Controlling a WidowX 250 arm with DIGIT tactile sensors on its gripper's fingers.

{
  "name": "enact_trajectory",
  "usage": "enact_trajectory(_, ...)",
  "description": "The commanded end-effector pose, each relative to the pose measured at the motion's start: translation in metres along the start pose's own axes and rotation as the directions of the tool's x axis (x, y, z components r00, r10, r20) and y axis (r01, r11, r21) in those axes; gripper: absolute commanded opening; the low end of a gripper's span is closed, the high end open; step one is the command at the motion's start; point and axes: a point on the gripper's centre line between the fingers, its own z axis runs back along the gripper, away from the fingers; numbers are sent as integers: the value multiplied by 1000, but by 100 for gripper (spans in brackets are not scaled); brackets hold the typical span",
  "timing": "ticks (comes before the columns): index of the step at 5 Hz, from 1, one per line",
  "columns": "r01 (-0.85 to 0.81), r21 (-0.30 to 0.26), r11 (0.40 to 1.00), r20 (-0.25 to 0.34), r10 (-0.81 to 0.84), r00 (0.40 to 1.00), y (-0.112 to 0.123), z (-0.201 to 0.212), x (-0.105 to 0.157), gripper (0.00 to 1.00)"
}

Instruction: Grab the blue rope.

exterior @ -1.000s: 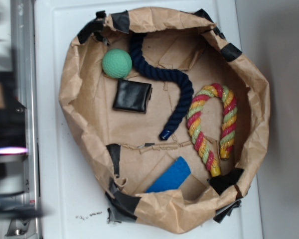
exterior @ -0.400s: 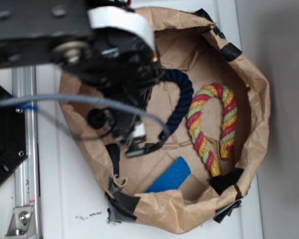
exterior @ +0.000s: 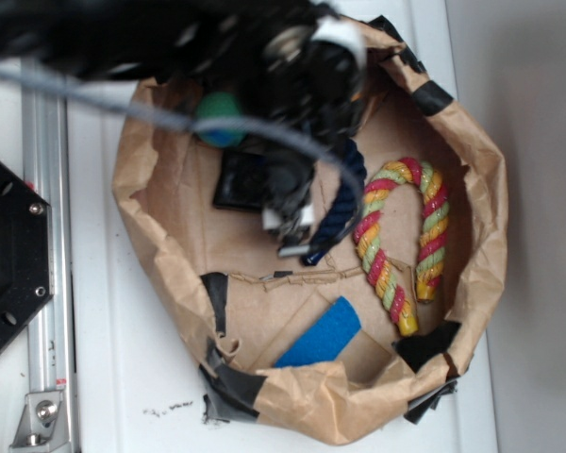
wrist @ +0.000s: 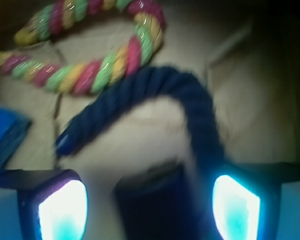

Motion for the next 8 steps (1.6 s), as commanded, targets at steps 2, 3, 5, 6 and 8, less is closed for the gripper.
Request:
enact_trajectory(2,175,192,966,-184,-140,973,10,-43,28,71)
enact_trajectory(3,107,227,968,-106,-85,991,10,-38,25,0)
enact_trajectory(5,53,263,963,-59,-39,997,8,-37,21,0)
enact_trajectory(6,47,268,962,-56,-33,998,7,-35,19,0)
enact_trajectory(8,-56,100,993,95,47,994,-29,30,8,0)
